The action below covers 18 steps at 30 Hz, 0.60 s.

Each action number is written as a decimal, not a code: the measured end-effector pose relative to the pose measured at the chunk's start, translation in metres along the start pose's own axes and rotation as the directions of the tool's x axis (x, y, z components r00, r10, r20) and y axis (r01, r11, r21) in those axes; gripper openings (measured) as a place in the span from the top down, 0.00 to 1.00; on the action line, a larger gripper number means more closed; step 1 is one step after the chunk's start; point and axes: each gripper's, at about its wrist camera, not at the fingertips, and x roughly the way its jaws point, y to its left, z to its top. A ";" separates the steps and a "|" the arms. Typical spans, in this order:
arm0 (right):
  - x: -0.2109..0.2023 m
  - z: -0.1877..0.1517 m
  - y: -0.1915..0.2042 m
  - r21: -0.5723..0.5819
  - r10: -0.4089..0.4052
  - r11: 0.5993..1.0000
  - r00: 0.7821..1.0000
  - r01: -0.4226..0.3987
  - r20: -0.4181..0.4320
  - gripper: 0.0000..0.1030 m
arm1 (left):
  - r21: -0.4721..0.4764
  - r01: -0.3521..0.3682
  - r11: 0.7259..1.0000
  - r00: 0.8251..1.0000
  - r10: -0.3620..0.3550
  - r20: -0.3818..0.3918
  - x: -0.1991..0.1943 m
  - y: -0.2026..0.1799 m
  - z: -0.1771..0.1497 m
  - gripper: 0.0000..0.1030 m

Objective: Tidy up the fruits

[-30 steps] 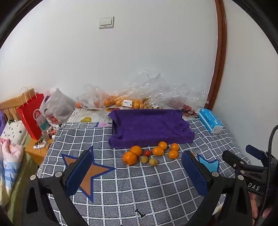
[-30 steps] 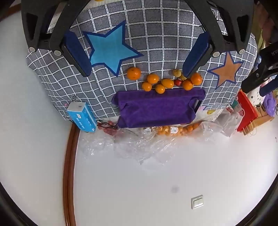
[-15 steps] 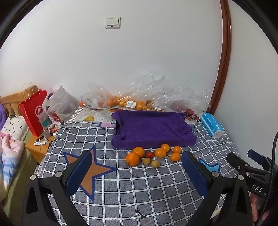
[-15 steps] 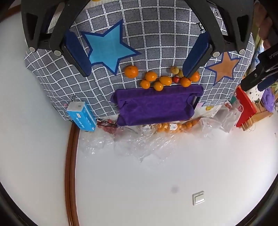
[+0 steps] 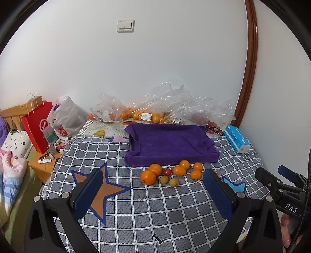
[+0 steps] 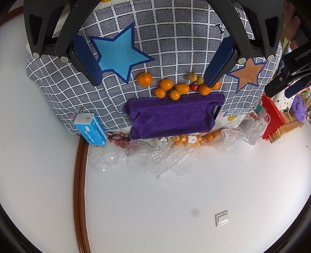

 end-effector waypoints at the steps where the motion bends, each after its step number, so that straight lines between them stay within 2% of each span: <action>1: 0.000 0.000 0.000 0.000 -0.001 1.000 1.000 0.001 0.000 0.00 | -0.001 0.003 1.000 1.000 -0.003 0.002 -0.001 0.000 0.000 0.00; 18: 0.000 -0.002 0.005 -0.002 0.010 1.000 1.000 -0.010 -0.004 0.00 | -0.001 0.015 1.000 1.000 -0.015 0.013 -0.005 0.002 0.000 0.00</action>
